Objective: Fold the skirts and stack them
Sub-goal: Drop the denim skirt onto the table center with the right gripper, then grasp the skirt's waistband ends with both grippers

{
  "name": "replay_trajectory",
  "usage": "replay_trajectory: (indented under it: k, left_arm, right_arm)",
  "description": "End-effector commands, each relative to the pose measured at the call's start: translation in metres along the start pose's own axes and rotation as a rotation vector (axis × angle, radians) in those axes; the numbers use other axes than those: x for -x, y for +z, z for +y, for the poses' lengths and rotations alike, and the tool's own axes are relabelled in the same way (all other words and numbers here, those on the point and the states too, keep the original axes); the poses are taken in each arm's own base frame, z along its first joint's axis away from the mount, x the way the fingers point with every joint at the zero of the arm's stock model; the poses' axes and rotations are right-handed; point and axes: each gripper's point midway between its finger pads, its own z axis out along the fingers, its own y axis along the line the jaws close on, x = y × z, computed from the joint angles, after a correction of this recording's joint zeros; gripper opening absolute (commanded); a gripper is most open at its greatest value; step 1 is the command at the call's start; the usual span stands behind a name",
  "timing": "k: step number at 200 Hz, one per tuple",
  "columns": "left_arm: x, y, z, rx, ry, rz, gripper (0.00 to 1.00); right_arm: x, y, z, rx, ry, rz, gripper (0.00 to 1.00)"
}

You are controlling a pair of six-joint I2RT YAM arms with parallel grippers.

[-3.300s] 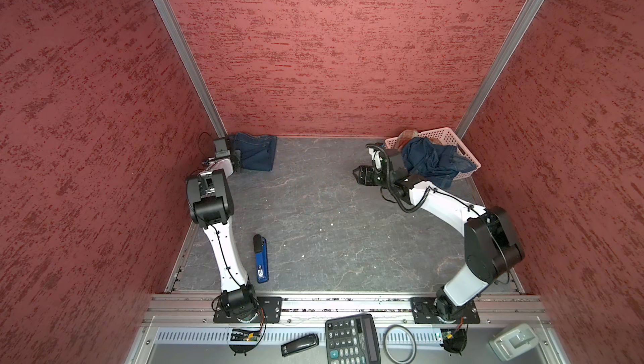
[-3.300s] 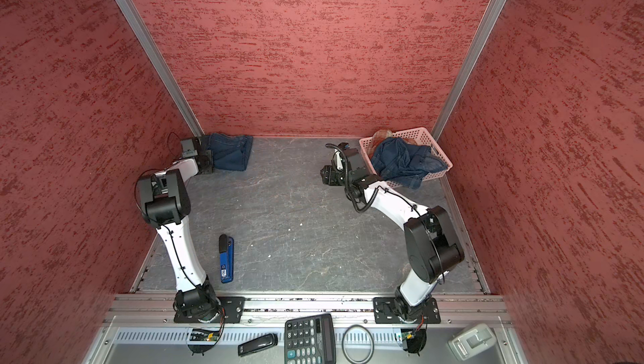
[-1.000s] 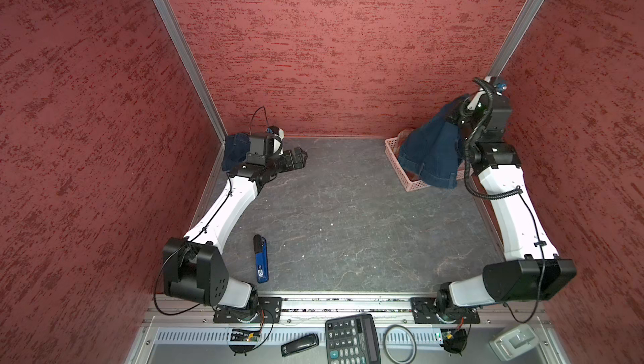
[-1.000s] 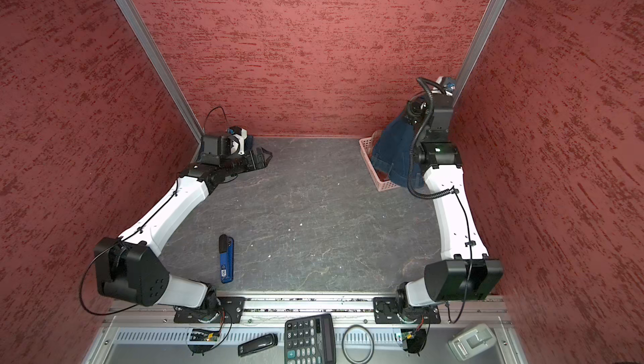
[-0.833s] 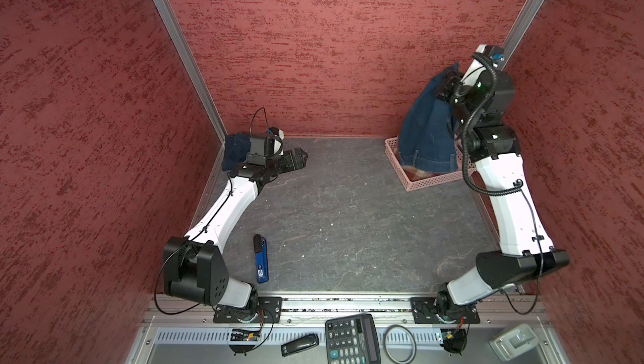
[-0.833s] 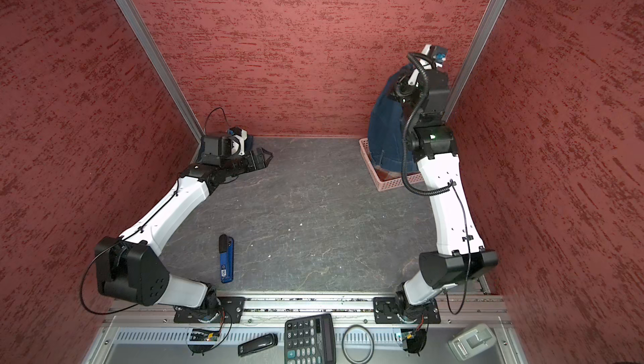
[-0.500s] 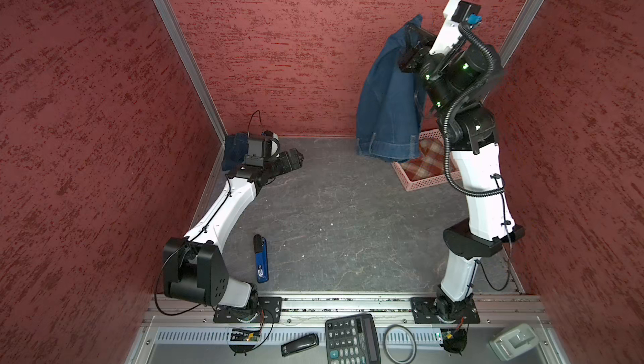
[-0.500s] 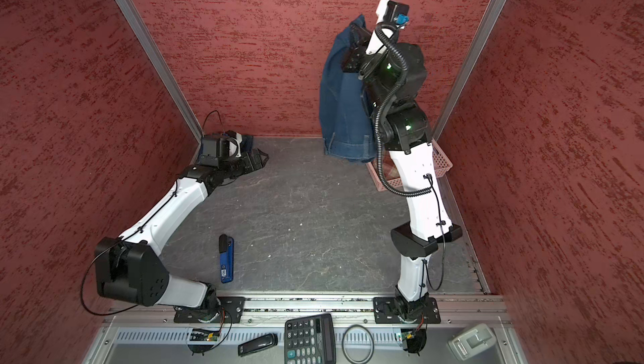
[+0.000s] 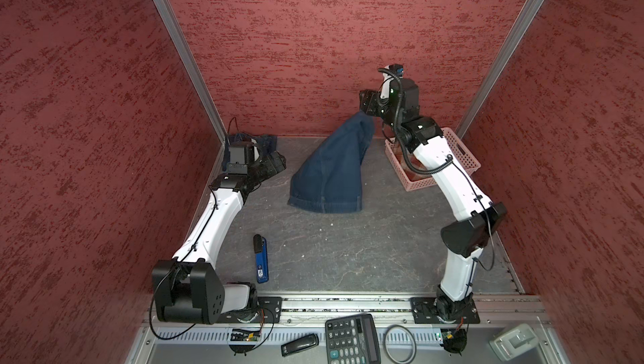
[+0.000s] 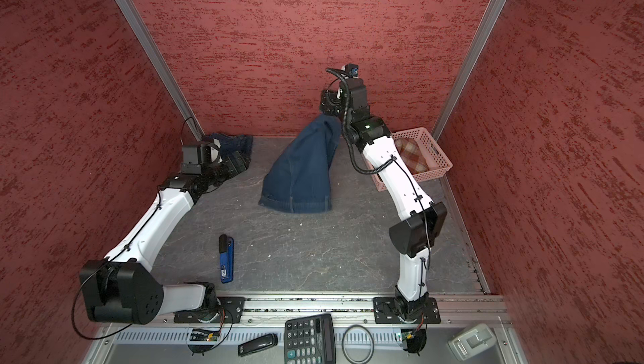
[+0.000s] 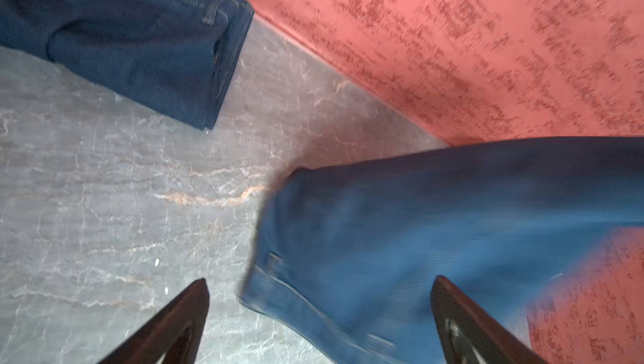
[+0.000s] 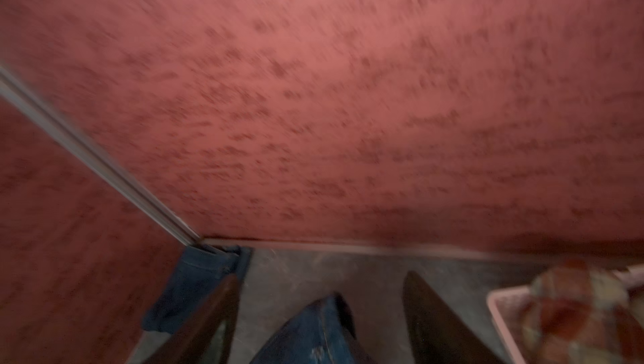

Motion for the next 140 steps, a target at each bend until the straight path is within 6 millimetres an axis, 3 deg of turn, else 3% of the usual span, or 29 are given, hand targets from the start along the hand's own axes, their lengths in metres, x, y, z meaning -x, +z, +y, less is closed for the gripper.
replay_trajectory:
  k: [1,23,53,97,117,140]
  left_arm:
    - [-0.030,0.014,0.010,0.061,0.022,0.107,1.00]
    - [-0.063,0.028,0.009,0.094,0.079,0.203,1.00]
    - [-0.103,0.039,0.011,0.138,0.138,0.299,0.99]
    - [-0.136,0.050,0.044,0.282,0.159,0.389,1.00]
    - [-0.140,0.057,0.055,0.326,0.160,0.407,1.00]
    - [-0.144,0.072,0.063,0.361,0.156,0.438,1.00]
  right_arm:
    - [-0.053,0.012,-0.038,-0.090,0.044,0.170,0.86]
    - [-0.092,-0.003,-0.039,-0.023,0.055,0.220,0.86]
    - [-0.172,-0.033,-0.045,0.004,0.050,0.354,0.82]
    - [-0.291,-0.069,-0.043,0.077,0.076,0.580,0.71]
    - [-0.326,-0.078,-0.040,0.120,0.087,0.645,0.68]
    - [-0.346,-0.074,-0.037,0.140,0.093,0.679,0.66]
